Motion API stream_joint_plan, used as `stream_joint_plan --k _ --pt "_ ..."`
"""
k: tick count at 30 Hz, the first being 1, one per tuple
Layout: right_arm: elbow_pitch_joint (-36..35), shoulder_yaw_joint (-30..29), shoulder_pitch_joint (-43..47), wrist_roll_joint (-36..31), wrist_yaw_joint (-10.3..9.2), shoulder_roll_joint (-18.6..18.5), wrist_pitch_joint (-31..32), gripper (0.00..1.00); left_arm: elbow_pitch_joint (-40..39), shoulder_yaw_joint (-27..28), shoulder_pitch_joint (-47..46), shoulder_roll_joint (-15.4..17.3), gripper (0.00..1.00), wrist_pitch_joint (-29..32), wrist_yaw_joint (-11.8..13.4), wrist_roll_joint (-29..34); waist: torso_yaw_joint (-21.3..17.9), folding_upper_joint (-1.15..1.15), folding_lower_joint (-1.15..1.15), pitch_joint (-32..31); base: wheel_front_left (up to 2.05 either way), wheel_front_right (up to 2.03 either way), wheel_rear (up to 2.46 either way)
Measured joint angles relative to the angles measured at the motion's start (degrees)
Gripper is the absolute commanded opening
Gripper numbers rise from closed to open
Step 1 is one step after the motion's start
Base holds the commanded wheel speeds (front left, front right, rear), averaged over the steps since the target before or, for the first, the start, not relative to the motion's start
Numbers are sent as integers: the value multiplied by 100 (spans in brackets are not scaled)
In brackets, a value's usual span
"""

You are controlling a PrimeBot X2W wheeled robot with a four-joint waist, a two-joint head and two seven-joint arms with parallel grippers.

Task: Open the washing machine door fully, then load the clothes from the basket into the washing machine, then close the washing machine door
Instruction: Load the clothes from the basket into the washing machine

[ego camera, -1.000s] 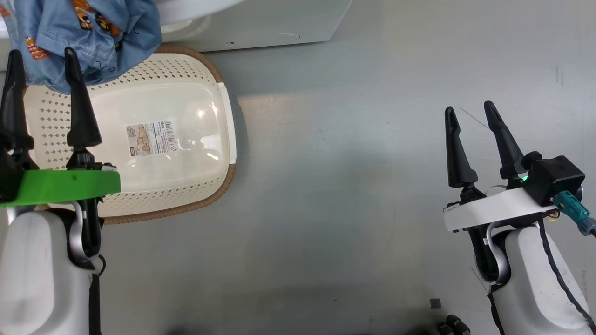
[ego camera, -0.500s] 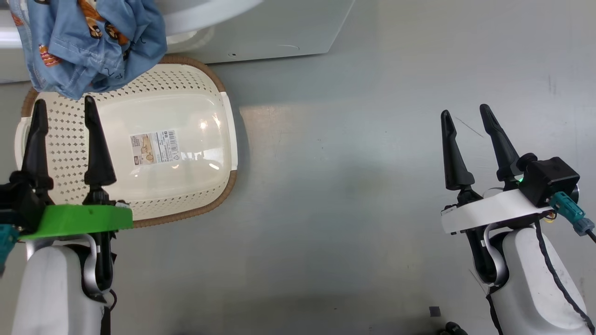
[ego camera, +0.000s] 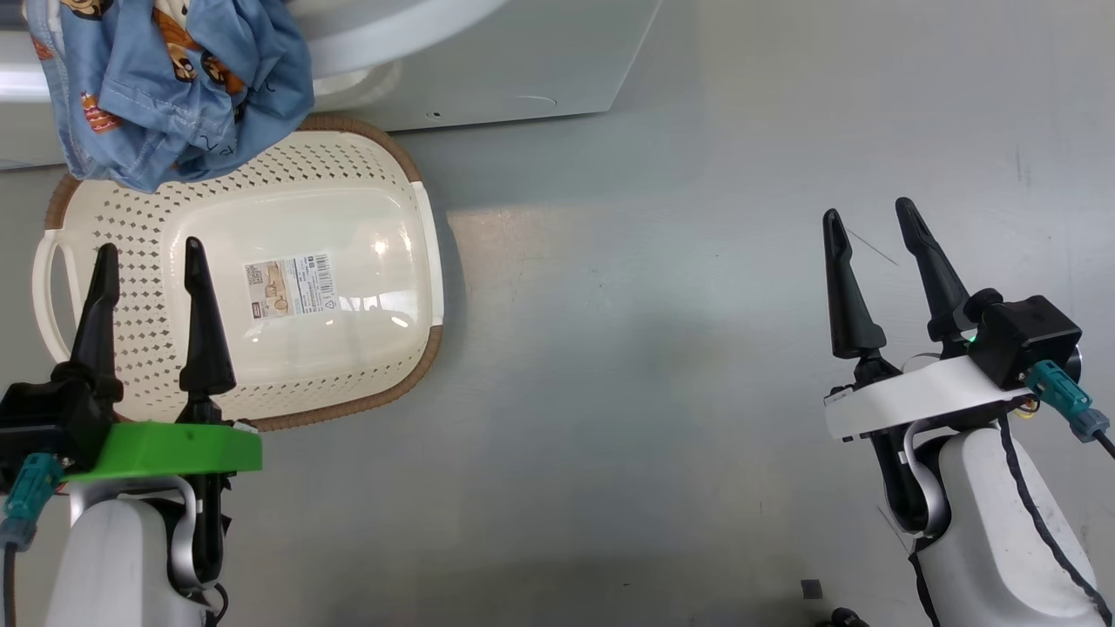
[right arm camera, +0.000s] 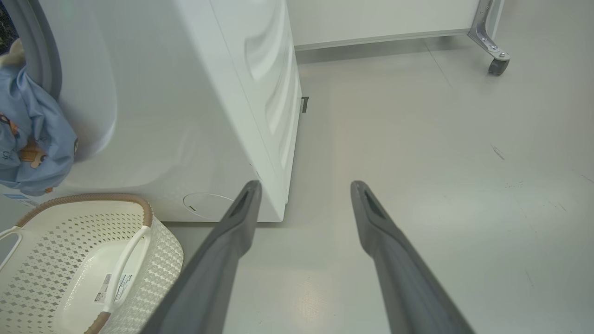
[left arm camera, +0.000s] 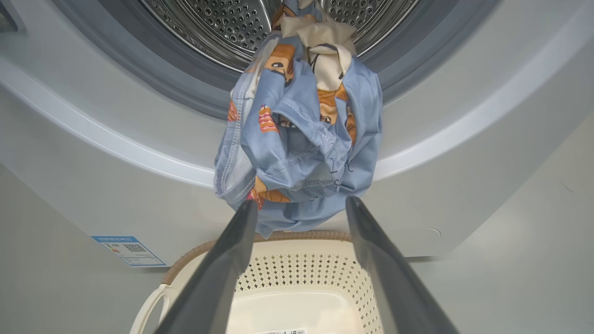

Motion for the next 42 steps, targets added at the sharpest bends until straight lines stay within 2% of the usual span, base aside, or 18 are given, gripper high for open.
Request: stream_joint_plan --k 38,42 --pt "11 13 86 0 0 -34 0 100 20 -30 151 -26 100 0 -34 0 -1 0 0 -47 0 0 0" --pt "48 221 81 1 1 -30 1 100 27 87 71 -35 100 0 -34 0 -55 0 0 -45 0 0 0"
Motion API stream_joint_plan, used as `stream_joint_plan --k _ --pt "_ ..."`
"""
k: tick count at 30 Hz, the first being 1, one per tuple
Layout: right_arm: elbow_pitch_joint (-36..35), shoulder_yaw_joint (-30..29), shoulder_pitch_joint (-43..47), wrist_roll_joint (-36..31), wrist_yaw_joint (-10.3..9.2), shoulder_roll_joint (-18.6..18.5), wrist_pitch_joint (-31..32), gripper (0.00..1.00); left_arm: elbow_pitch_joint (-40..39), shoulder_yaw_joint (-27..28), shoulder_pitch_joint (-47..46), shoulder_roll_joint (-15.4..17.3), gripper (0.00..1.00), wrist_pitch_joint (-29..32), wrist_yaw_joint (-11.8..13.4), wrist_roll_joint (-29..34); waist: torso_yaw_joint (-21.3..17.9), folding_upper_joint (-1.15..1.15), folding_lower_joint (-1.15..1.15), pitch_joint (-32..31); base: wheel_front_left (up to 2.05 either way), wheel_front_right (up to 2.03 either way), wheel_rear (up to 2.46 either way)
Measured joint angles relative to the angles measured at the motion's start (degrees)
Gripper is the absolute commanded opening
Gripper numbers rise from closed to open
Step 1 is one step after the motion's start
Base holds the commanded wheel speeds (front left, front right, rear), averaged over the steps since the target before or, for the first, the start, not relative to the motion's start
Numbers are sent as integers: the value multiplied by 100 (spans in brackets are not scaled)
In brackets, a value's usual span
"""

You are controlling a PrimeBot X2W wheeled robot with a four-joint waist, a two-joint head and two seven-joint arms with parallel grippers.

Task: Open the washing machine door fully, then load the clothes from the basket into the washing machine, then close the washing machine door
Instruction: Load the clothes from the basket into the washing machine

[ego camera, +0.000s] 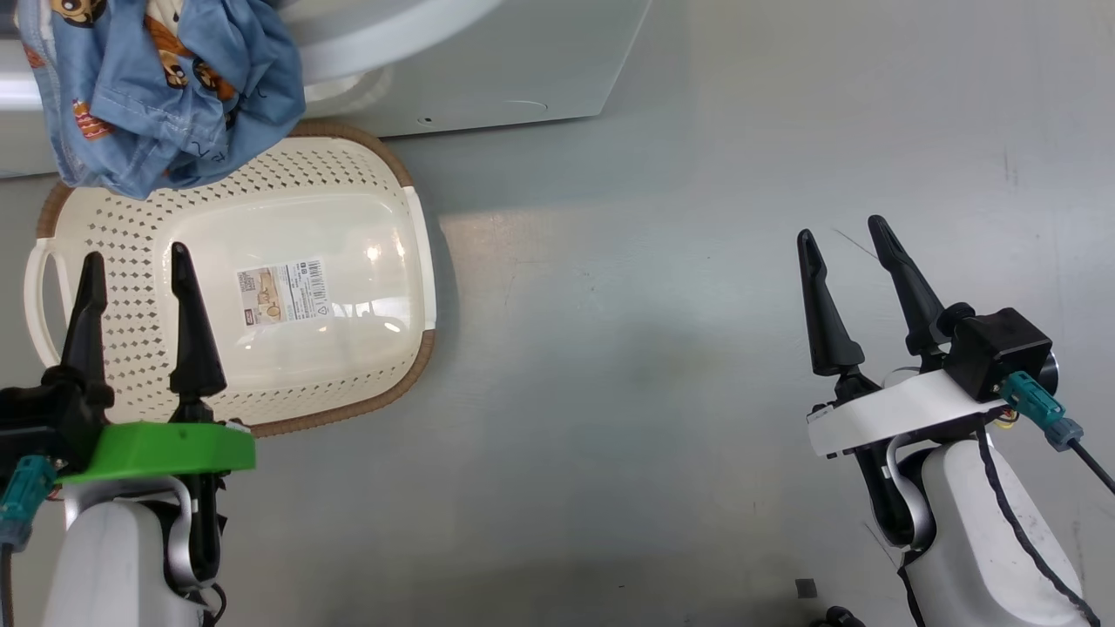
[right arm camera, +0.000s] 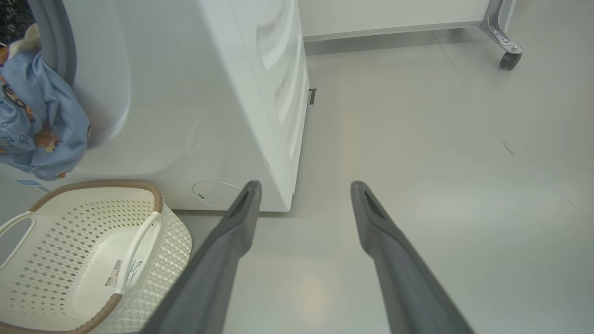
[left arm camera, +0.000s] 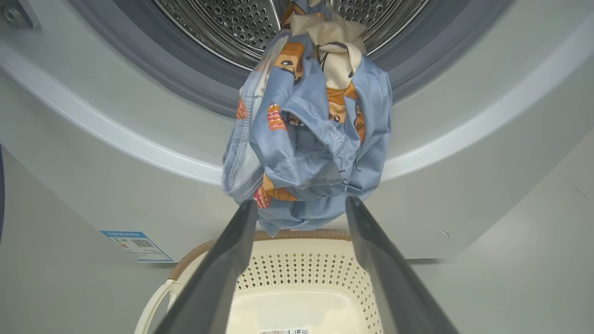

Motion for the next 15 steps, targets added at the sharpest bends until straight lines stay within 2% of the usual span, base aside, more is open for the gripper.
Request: stream_joint_plan --k 15 --pt "8 40 -10 35 -1 10 -1 100 535 43 -895 2 100 0 2 62 -203 0 0 106 0 0 0"
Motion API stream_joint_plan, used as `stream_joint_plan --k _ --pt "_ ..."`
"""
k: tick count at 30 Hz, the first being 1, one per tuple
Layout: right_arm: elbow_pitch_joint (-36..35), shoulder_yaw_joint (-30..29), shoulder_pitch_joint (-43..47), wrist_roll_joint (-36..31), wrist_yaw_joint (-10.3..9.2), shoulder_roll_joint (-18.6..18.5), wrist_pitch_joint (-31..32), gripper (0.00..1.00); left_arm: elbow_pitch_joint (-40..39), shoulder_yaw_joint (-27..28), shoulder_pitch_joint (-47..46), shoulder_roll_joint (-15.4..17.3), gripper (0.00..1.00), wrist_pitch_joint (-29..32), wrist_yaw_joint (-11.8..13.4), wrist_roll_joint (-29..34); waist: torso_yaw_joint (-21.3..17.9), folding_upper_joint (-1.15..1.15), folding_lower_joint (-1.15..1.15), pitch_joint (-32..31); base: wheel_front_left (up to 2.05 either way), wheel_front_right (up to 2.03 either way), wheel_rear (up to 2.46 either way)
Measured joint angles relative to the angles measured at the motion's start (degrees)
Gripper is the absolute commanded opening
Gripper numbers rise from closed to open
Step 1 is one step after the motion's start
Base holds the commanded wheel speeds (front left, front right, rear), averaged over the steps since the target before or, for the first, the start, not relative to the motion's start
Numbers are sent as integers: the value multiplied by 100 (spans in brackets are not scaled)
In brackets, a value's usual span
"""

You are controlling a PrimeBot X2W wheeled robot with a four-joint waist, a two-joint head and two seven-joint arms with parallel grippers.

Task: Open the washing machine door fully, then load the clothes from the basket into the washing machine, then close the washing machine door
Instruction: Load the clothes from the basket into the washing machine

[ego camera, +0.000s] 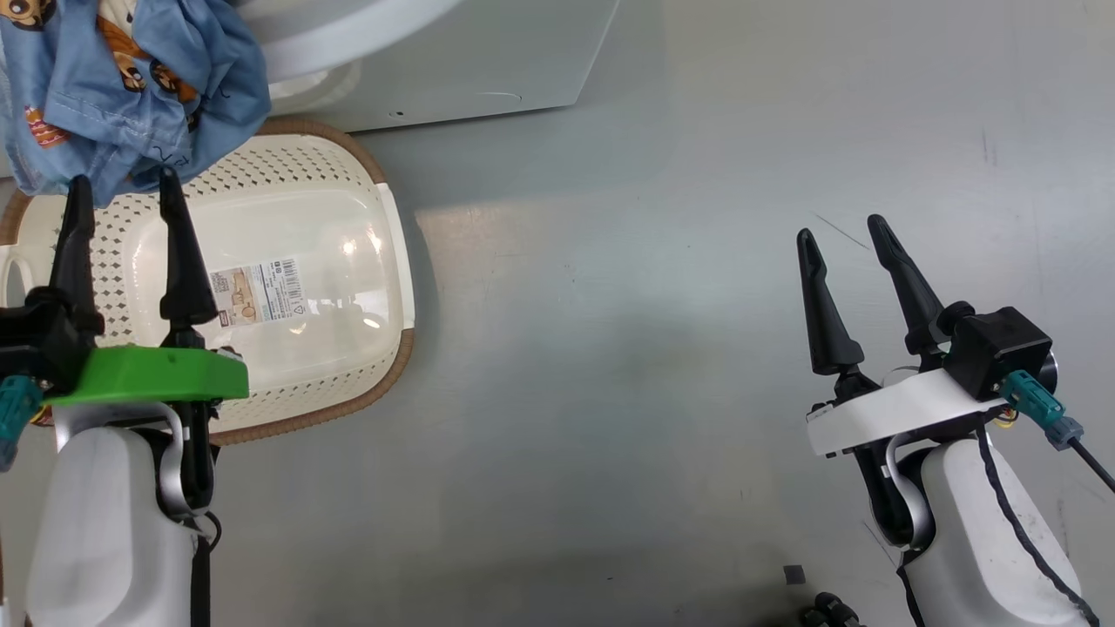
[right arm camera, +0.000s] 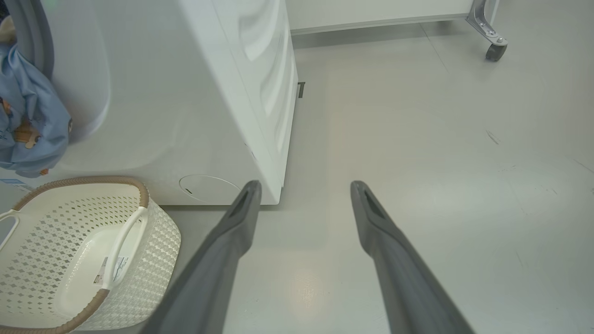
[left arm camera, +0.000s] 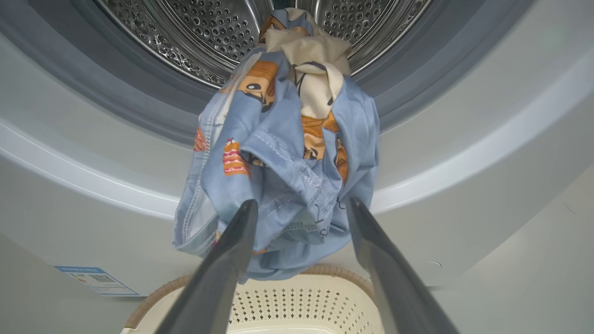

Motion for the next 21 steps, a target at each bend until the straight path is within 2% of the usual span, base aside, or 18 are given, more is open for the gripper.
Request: stream_joint_plan --k 21 --pt "-32 -12 -109 35 0 26 1 100 1333 112 -1236 144 100 62 83 -8 -151 0 0 400 0 0 0"
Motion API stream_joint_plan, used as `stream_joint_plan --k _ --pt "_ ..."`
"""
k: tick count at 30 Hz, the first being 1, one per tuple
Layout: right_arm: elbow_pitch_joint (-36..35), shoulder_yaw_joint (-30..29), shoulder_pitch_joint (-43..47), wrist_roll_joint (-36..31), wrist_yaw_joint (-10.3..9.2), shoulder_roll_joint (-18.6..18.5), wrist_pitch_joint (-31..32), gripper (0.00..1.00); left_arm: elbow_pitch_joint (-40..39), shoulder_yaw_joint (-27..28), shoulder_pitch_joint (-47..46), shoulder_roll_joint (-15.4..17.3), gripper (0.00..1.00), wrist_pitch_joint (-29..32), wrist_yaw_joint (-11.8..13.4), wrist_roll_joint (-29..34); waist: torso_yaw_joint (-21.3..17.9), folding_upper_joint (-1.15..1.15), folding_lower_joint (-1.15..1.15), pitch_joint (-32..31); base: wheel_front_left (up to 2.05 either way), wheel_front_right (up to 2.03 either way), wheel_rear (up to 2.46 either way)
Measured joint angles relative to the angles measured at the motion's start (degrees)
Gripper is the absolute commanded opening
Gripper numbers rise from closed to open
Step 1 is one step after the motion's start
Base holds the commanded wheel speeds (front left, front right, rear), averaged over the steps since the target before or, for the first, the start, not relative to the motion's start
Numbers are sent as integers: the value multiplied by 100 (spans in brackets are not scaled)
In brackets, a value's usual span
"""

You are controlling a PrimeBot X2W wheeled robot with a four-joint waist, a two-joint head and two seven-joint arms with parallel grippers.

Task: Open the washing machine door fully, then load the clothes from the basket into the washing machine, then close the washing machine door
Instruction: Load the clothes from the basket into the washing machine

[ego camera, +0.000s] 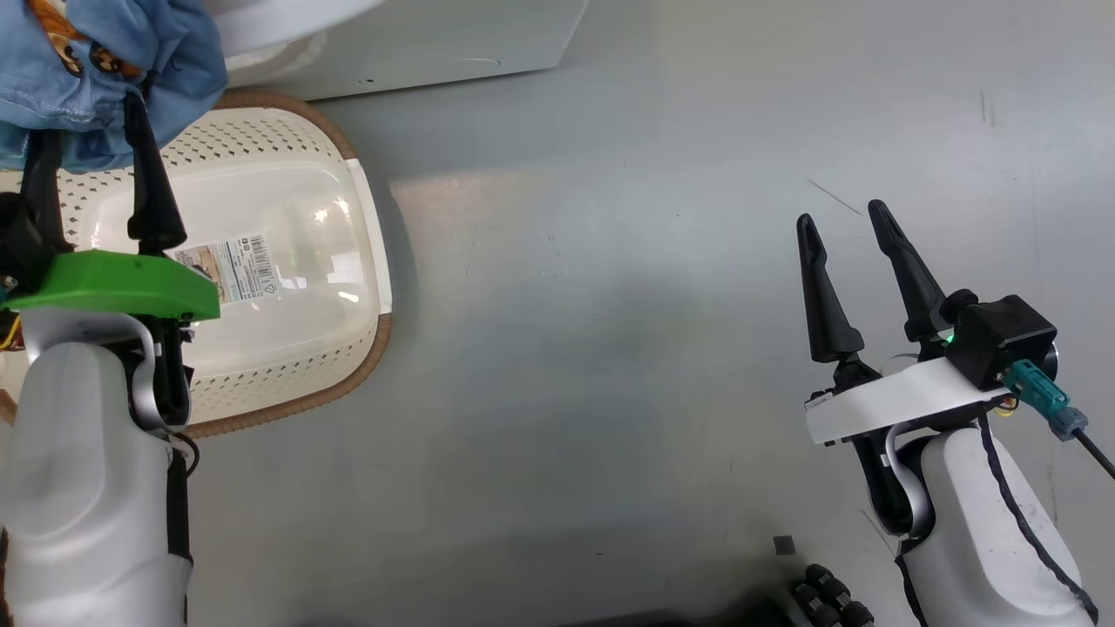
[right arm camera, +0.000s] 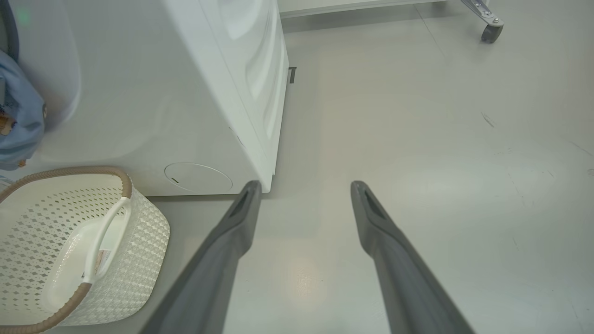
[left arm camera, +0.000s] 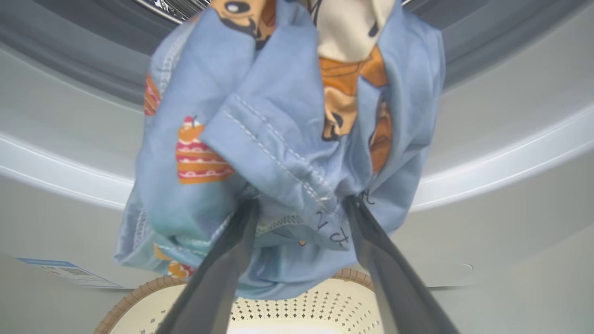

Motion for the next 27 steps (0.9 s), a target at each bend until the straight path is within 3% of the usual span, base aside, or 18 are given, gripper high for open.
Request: stream_joint_plan --k 17,18,19,20,21,27 --pt "-25 -21 -110 0 1 22 0 100 856 25 -1007 129 100 100 0 -10 -77 0 0 285 0 0 0" --pt "-22 -21 -110 0 0 23 -1 100 898 23 -1072 130 84 100 0 -19 -80 0 0 286 0 0 0" --pt "-20 -22 -110 0 0 24 0 100 928 7 -1125 138 37 100 0 -18 -85 0 0 286 0 0 0" --pt "-15 -23 -110 0 0 24 0 100 949 3 -1177 140 7 100 0 -18 -90 0 0 285 0 0 0" --pt "-13 -25 -110 0 0 25 -1 100 972 -4 -1221 141 0 99 0 -18 -94 0 0 282 0 0 0" --pt "2 -143 -110 0 0 25 -1 100 1159 -129 -1284 108 0 40 -52 -34 -86 0 0 226 0 0 0"
